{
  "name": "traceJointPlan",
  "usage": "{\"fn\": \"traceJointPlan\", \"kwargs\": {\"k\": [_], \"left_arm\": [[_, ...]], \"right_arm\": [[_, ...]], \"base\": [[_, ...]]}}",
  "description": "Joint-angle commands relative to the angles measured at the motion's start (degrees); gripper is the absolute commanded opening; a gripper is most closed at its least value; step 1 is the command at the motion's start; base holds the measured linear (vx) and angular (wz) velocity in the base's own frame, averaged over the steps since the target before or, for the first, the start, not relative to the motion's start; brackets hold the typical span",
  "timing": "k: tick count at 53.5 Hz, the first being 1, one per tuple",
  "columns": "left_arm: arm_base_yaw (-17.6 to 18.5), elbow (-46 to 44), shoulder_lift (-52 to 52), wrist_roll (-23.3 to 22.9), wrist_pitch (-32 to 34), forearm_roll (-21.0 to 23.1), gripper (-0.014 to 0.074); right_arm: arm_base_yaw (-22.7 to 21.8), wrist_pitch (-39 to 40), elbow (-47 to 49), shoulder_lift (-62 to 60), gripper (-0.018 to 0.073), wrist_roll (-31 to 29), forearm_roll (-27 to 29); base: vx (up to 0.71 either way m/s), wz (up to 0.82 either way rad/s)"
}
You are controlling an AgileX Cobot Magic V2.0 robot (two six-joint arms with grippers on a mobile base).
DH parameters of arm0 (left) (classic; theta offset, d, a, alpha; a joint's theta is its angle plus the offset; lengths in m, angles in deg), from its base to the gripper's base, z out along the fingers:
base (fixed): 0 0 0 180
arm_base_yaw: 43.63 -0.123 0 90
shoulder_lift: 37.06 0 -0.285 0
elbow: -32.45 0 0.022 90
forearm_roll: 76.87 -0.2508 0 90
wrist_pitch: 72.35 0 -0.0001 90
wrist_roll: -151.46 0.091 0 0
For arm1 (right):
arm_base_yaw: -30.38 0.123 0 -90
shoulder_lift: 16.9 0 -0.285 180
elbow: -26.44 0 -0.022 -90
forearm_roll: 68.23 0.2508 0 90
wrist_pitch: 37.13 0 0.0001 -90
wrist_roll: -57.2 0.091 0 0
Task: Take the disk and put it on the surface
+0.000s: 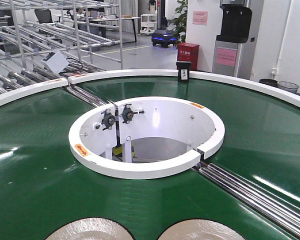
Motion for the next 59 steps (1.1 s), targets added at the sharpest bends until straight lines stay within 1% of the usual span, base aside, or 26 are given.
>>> {"fn": "traceJointPlan", "kwargs": {"k": [1,37,40,43,48,54,57,59], "left_arm": [[0.1,-1.1,-0.2,-0.4,4.7,0.2,-0.0008],[0.1,-1.1,-0.2,-0.4,7.0,0.6,-0.0008],[0.1,-1.1,-0.2,-0.4,8.2,1.7,-0.0008],[0.1,-1.2,-0.2,-0.4,10.4,2.8,-0.0008],[0.1,-1.2,-0.2,-0.4,13.6,5.4,-0.0008],[0.1,-1.2,-0.2,-0.4,17.5,8.7,-0.0008],[0.1,-1.7,-0.2,-0.4,19.6,10.6,-0.0008],[0.1,-2.2,-0.2,-0.4,21.0,10.9,-0.0008]], "right_arm": [[-0.3,5.0,-0.4,-0.5,-0.0008,-0.1,-0.3],[-0.3,5.0,-0.4,-0.5,-0.0008,-0.2,-0.3],[-0.3,5.5,-0.4,-0.5,-0.0008,-0.1,-0.2],[-0.3,6.3,-0.4,-0.5,-0.0008,0.3,2.3],[-0.3,7.8,-0.4,-0.5,-0.0008,-1.0,1.7],[-0.3,13.3,-0.4,-0.5,-0.0008,-0.6,1.7],[-0.3,17.8,-0.4,-0.5,-0.0008,-0.6,1.7],[-0.3,20.8,-0.4,-0.5,-0.0008,-0.6,1.7]], "base": [[0.0,0.0],[0.0,0.0],[0.0,0.0],[0.0,0.0],[0.0,0.0],[0.0,0.0],[0.0,0.0],[0.0,0.0]]}}
